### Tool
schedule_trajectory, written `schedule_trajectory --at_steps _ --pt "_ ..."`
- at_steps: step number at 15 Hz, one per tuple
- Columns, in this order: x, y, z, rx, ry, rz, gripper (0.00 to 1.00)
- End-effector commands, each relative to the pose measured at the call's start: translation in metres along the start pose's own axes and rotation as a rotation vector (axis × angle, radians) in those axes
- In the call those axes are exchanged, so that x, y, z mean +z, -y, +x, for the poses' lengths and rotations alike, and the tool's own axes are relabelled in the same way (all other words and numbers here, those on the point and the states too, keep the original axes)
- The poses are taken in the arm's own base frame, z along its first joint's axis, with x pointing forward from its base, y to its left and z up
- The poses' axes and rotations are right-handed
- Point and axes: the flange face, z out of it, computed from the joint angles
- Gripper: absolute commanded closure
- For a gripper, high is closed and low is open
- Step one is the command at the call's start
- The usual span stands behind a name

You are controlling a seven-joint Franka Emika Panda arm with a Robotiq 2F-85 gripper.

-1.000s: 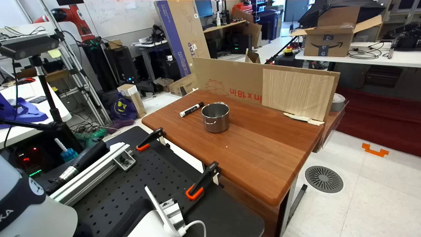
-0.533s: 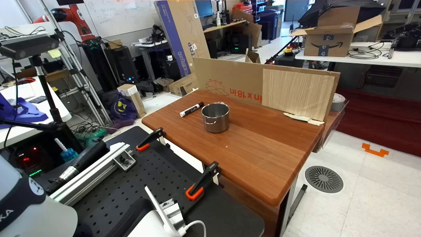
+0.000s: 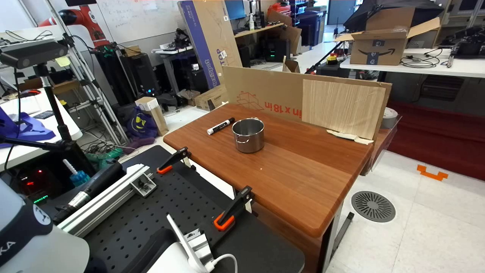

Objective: Put the marker in the pot

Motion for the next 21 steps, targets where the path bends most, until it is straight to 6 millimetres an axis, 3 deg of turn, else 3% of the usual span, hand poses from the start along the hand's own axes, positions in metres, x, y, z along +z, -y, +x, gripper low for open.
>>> schedule_trajectory --at_steps 1,6,11,15,21 --pt "0.000 0.000 0.000 0.000 0.001 0.000 0.00" --pt "0.000 0.000 0.000 0.000 0.001 0.000 0.00" --pt "0.024 0.003 0.009 0.004 0.018 -0.005 0.00" --pt "0.065 0.000 0.027 0.019 0.073 -0.002 0.00" --pt "0.155 0.016 0.051 0.015 0.179 -0.012 0.00"
